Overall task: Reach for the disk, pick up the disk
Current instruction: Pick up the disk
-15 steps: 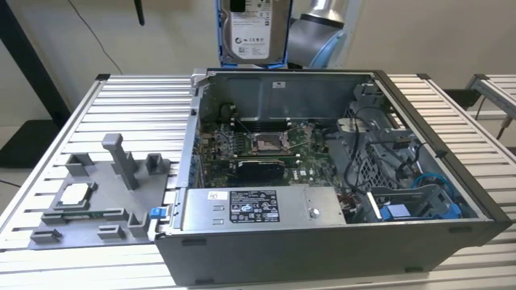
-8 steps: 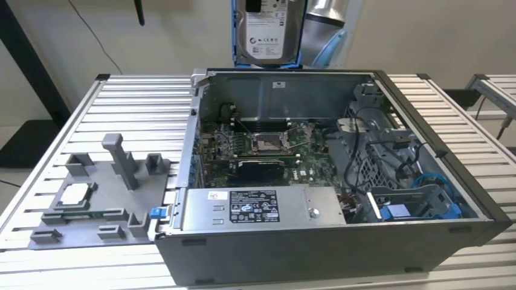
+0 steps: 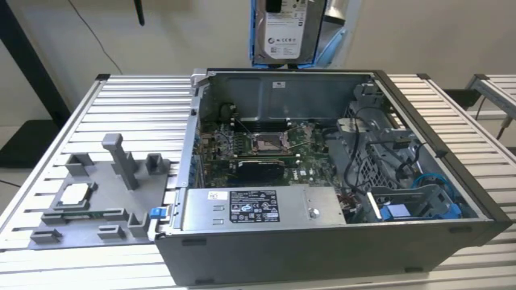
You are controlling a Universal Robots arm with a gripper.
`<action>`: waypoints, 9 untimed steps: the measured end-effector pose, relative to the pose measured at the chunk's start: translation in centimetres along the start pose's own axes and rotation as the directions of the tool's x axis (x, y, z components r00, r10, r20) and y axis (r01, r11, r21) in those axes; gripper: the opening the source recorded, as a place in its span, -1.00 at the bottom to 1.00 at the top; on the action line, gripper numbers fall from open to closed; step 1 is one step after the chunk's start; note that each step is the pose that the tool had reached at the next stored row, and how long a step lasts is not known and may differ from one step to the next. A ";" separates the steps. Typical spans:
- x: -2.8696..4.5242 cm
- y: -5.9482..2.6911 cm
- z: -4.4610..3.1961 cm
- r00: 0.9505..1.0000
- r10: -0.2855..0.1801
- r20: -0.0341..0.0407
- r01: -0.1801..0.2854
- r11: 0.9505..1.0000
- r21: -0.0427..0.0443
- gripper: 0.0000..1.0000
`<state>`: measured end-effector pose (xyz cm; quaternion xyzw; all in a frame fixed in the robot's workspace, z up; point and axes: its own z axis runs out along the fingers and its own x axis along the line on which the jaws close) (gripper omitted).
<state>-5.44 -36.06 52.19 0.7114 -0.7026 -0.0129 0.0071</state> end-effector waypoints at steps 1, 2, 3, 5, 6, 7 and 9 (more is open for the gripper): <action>0.00 -0.35 -0.01 1.000 0.000 0.000 0.000 1.000 0.000 -1.00; 0.01 -0.69 -0.02 1.000 0.000 0.000 0.000 1.000 0.000 -1.00; 0.01 -1.08 -0.03 1.000 0.000 0.000 0.000 1.000 0.000 -1.00; 0.02 -1.80 -0.05 1.000 0.000 0.000 0.000 1.000 0.000 -1.00; 0.03 -2.16 -0.06 1.000 0.000 0.000 0.000 1.000 0.000 -1.00; 0.03 -2.53 -0.07 1.000 0.000 0.000 0.000 1.000 0.000 -1.00; 0.04 -3.24 -0.09 1.000 0.000 0.000 0.000 1.000 0.000 -1.00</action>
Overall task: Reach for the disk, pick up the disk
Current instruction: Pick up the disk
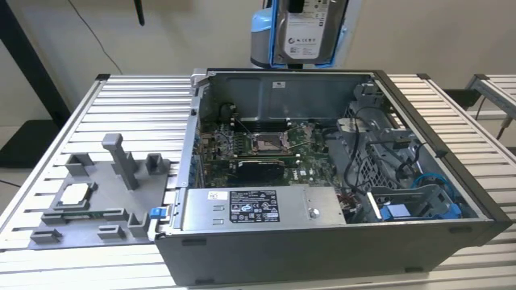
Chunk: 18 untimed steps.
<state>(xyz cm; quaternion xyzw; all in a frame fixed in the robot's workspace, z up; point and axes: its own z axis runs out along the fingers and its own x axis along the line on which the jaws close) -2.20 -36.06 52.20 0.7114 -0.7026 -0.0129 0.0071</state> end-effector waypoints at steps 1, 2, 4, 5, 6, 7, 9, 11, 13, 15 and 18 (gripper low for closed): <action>0.00 -0.37 -0.01 1.000 0.000 0.000 0.000 1.000 0.000 -1.00; 0.01 -0.70 -0.02 1.000 0.000 0.000 0.000 1.000 0.000 -1.00; 0.01 -1.40 -0.04 1.000 0.000 0.000 0.000 1.000 0.000 -1.00; 0.02 -1.76 -0.05 1.000 0.000 0.000 0.000 1.000 0.000 -1.00; 0.02 -2.12 -0.06 1.000 0.000 0.000 0.000 1.000 0.000 -1.00; 0.03 -2.45 -0.06 1.000 0.000 0.000 0.000 1.000 0.000 -1.00; 0.03 -3.15 -0.08 1.000 0.000 0.000 0.000 1.000 0.000 -1.00; 0.04 -3.80 -0.10 1.000 0.000 0.000 0.000 1.000 0.000 -1.00; 0.05 -4.49 -0.12 1.000 0.000 0.000 0.000 1.000 0.000 -1.00; 0.06 -5.13 -0.14 1.000 0.000 0.000 0.000 1.000 0.000 -1.00; 0.07 -6.08 -0.17 1.000 0.000 0.000 0.000 1.000 0.000 -1.00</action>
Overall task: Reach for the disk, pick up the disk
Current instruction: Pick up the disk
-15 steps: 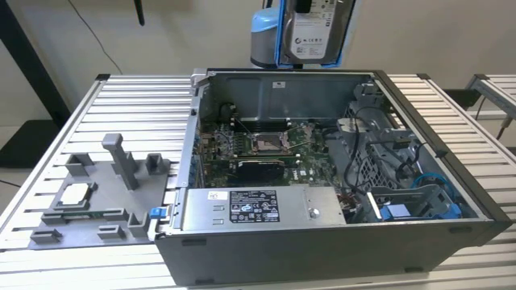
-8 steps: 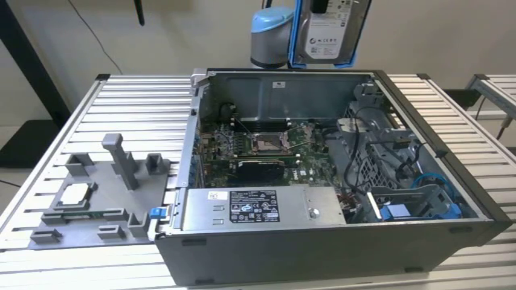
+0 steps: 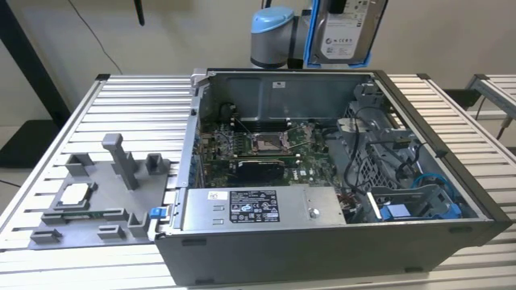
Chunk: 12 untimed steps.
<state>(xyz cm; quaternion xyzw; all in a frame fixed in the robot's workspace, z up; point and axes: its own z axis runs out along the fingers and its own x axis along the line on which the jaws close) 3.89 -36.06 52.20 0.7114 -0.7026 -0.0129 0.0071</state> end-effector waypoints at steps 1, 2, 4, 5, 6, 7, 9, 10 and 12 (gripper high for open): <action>0.01 -0.32 -0.01 1.000 0.000 0.000 0.000 1.000 0.000 -1.00; 0.01 -0.65 -0.02 1.000 0.000 0.000 0.000 1.000 0.000 -1.00; 0.01 -1.27 -0.04 1.000 0.000 0.000 0.000 1.000 0.000 -1.00; 0.02 -1.58 -0.04 1.000 0.000 0.000 0.000 1.000 0.000 -1.00; 0.02 -1.90 -0.05 1.000 0.000 0.000 0.000 1.000 0.000 -1.00; 0.03 -2.19 -0.06 1.000 0.000 0.000 0.000 1.000 0.000 -1.00; 0.03 -2.79 -0.08 1.000 0.000 0.000 0.000 1.000 0.000 -1.00; 0.04 -3.08 -0.09 1.000 0.000 0.000 0.000 1.000 0.000 -1.00; 0.05 -3.65 -0.10 1.000 0.000 0.000 0.000 1.000 0.000 -1.00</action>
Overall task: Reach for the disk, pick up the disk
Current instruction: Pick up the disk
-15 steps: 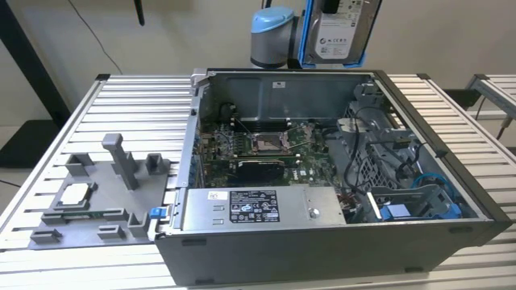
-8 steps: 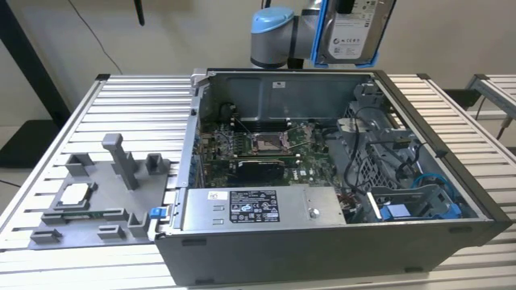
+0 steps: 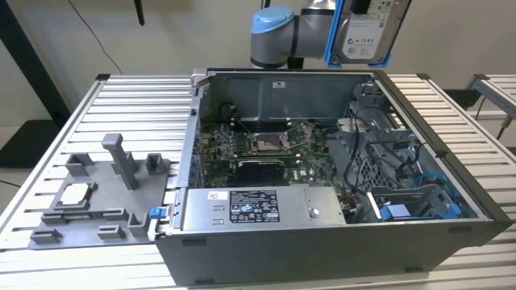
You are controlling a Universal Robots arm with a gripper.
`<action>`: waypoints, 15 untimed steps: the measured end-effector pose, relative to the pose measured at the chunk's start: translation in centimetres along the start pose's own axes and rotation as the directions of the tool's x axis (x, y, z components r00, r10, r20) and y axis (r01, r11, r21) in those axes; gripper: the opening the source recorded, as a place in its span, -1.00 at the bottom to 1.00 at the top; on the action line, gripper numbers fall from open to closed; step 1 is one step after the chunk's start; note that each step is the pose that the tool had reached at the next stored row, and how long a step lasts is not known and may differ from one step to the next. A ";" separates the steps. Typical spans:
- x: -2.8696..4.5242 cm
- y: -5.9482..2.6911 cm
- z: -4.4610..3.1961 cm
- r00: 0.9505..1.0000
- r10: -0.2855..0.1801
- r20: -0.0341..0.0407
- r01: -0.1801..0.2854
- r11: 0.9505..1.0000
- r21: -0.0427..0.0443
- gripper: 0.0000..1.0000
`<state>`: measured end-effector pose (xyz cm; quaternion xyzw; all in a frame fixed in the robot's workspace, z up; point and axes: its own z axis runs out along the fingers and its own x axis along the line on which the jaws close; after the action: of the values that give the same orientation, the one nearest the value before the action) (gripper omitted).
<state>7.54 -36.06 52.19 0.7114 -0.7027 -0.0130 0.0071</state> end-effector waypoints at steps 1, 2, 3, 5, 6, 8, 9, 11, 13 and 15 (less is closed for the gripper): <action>0.00 -0.28 -0.01 1.000 0.000 0.000 0.000 1.000 0.000 -1.00; 0.01 -0.57 -0.01 1.000 0.000 0.000 0.000 1.000 0.000 -1.00; 0.01 -0.83 -0.02 1.000 0.000 0.000 0.000 1.000 0.000 -1.00; 0.02 -1.33 -0.04 1.000 0.000 0.000 0.000 1.000 0.000 -1.00; 0.02 -1.61 -0.04 1.000 0.000 0.000 0.000 1.000 0.000 -1.00; 0.03 -2.12 -0.06 1.000 0.000 0.000 0.000 1.000 0.000 -1.00; 0.03 -2.36 -0.07 1.000 0.000 0.000 0.000 1.000 0.000 -1.00; 0.03 -2.71 -0.07 1.000 0.000 0.000 0.000 1.000 0.000 -1.00; 0.03 -2.74 -0.07 1.000 0.000 0.000 0.000 1.000 0.000 -1.00; 0.03 -2.75 -0.08 1.000 0.000 0.000 0.000 1.000 0.000 -1.00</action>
<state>10.29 -36.06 52.19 0.7114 -0.7026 -0.0130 0.0071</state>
